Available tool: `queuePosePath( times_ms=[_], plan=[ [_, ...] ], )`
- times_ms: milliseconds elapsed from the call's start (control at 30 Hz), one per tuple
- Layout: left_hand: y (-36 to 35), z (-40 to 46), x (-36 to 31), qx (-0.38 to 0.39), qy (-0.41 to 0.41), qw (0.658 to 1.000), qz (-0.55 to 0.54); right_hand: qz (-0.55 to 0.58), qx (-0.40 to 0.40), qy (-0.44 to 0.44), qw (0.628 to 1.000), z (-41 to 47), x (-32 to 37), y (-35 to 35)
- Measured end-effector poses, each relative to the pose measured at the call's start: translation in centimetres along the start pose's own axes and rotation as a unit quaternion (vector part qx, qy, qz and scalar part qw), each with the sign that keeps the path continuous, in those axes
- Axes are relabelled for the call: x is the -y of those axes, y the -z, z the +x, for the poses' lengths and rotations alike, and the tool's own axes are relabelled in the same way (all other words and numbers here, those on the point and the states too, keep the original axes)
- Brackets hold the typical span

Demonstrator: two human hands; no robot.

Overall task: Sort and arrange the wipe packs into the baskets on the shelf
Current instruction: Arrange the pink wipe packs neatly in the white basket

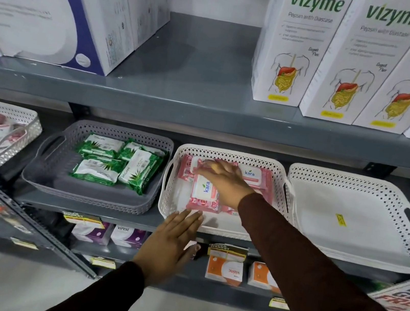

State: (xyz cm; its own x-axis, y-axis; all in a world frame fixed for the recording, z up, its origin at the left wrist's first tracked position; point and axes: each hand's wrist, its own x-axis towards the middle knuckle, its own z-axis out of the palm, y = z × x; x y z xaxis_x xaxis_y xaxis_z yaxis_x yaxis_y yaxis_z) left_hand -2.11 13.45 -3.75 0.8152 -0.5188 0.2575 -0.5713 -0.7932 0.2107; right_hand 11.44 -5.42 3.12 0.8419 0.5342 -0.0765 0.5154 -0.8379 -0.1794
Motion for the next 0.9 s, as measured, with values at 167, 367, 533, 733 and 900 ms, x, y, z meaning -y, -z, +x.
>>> queuePosePath(
  times_ms=[167, 367, 533, 733, 900],
  plan=[
    [0.2, -0.8, 1.0, 0.0, 0.024, 0.999, 0.022, 0.014, 0.039, -0.01, 0.999, 1.9, 0.8, 0.1],
    [2.1, 0.7, 0.2, -0.028, 0.05, 0.998, -0.027, 0.053, 0.013, -0.055, 0.997, 1.5, 1.8, -1.9],
    [7.2, 6.8, -0.8, 0.021, 0.422, 0.787, -0.45, 0.33, -0.002, -0.124, 0.936, 1.1, 0.4, -3.2],
    [6.7, 9.7, 1.2, -0.01, 0.386, 0.542, -0.747, 0.425, -0.013, -0.179, 0.887, -0.5, 1.4, -3.6],
    [4.6, 9.9, 2.7, -0.025, 0.419, 0.529, -0.738, 0.376, -0.004, -0.212, 0.902, -1.6, 1.9, -3.9]
  ],
)
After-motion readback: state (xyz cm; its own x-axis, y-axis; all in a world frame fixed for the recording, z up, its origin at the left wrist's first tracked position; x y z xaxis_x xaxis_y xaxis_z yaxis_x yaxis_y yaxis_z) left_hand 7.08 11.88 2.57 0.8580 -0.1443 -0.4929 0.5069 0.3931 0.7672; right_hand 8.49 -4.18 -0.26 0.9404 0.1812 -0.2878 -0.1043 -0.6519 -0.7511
